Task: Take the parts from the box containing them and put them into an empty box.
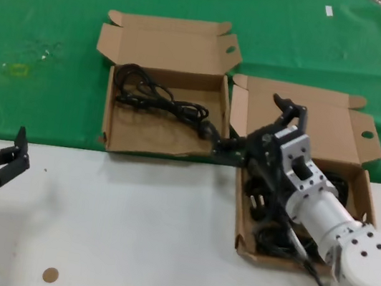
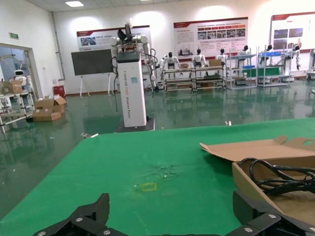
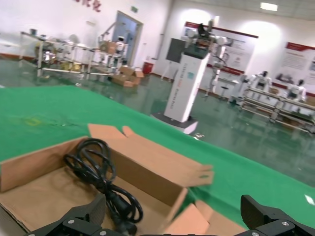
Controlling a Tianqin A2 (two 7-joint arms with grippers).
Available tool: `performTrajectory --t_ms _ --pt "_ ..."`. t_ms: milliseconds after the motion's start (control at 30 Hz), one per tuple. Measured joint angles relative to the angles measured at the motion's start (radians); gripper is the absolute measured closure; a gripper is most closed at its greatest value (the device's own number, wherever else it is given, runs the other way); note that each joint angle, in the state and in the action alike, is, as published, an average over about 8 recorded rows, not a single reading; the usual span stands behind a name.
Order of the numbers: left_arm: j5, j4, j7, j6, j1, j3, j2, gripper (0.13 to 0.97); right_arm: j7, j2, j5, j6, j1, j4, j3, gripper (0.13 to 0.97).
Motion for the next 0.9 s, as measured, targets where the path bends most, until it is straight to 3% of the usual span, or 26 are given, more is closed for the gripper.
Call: performTrajectory --t_ms 133,267,533,900 --pt "0.000 0.000 0.000 0.000 0.000 0.000 0.000 0.222 0.008 0.008 0.028 0.022 -0.046 0.039 0.023 0.129" --pt "0.000 0.000 0.000 0.000 0.000 0.000 0.000 0.222 0.017 0.015 0.055 0.044 -0.091 0.078 0.047 0.129" --pt "0.000 0.000 0.000 0.000 0.000 0.000 0.000 0.143 0.033 0.031 0.111 0.087 -0.183 0.156 0.093 0.129" --pt "0.000 0.000 0.000 0.000 0.000 0.000 0.000 0.132 0.056 0.051 0.185 0.146 -0.307 0.262 0.156 0.129"
